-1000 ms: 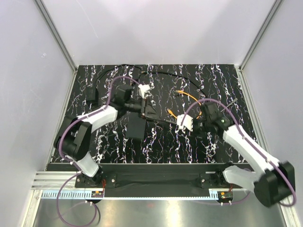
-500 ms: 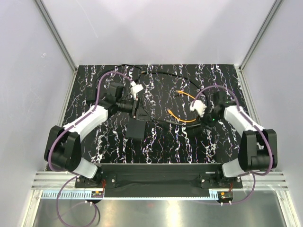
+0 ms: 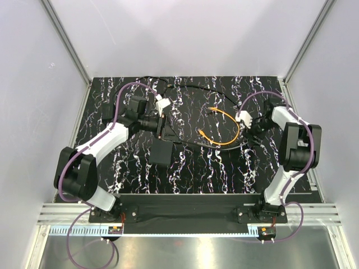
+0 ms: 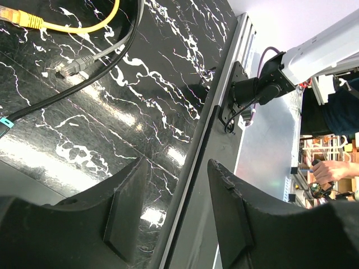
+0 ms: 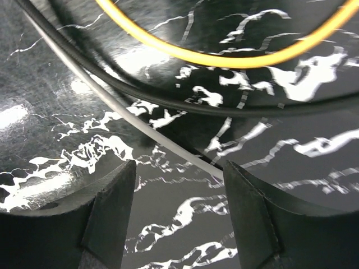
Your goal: Insert the plug into the switch port
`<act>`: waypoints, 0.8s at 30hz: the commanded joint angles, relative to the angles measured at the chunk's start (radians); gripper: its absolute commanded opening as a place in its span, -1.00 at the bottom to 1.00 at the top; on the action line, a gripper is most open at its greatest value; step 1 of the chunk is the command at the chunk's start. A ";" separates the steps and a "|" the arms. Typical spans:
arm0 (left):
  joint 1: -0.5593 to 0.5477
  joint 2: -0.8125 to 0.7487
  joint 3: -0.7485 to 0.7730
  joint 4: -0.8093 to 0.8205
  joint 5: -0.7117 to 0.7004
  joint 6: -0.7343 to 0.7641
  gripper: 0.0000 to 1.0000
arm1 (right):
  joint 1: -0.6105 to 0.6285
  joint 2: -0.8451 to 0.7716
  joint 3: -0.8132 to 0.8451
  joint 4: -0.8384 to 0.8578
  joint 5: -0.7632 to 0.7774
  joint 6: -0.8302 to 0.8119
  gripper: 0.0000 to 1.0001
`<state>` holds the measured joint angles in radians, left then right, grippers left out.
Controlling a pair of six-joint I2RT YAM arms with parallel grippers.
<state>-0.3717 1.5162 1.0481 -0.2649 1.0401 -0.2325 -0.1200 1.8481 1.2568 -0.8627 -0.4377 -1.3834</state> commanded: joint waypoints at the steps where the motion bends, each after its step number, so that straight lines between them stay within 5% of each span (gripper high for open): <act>1: 0.002 -0.004 0.046 0.000 0.015 0.039 0.05 | 0.011 0.025 0.041 -0.045 -0.029 -0.068 0.40; 6: 0.004 0.002 0.052 0.001 0.009 0.039 0.05 | 0.032 0.022 -0.035 -0.042 -0.015 -0.121 0.39; 21: 0.004 -0.011 0.046 0.010 -0.012 0.005 0.05 | 0.273 -0.118 -0.301 0.025 0.013 -0.138 -0.10; 24: 0.004 -0.017 0.040 0.013 -0.023 0.010 0.05 | 0.305 -0.128 -0.324 0.042 0.004 -0.109 -0.42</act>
<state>-0.3717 1.5211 1.0550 -0.2905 1.0302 -0.2249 0.1490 1.7004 0.9894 -0.8066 -0.4313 -1.5230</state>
